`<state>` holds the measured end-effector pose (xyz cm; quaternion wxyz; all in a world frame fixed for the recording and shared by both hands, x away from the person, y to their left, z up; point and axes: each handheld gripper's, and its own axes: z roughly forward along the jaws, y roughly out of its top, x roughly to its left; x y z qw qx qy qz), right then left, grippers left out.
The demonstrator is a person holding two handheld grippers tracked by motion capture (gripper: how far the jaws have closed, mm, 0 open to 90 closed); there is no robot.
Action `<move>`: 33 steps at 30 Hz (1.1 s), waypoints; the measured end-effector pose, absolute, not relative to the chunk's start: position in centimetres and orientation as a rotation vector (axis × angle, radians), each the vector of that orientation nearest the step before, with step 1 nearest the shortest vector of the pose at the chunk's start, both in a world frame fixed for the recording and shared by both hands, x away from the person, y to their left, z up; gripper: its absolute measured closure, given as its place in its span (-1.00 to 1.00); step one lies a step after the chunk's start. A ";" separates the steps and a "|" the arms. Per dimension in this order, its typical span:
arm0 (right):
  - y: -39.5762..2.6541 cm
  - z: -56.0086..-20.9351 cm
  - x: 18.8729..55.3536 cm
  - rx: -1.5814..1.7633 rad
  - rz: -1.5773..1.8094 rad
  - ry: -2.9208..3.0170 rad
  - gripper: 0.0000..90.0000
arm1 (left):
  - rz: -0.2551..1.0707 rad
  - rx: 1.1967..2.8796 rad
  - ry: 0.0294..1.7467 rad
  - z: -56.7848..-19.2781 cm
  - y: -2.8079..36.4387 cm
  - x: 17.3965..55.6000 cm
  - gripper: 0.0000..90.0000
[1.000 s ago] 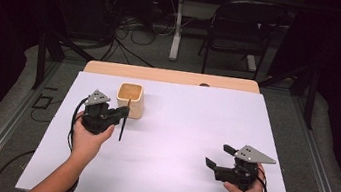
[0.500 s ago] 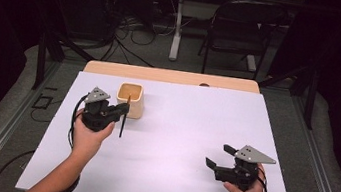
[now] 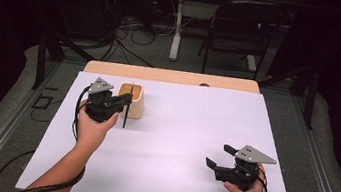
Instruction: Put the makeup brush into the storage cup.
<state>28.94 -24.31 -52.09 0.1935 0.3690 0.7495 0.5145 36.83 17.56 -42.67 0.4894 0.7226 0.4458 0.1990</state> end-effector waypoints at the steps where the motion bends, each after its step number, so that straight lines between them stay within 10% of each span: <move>1: -24.3 -52.1 28.9 1.037 1.445 2.100 -0.62 | 0.486 1.756 1.084 -42.7 17.5 36.9 0.86; 33: -21.3 -51.1 29.5 0.954 1.448 2.225 -0.68 | 0.355 1.693 0.985 -43.0 15.8 36.0 0.86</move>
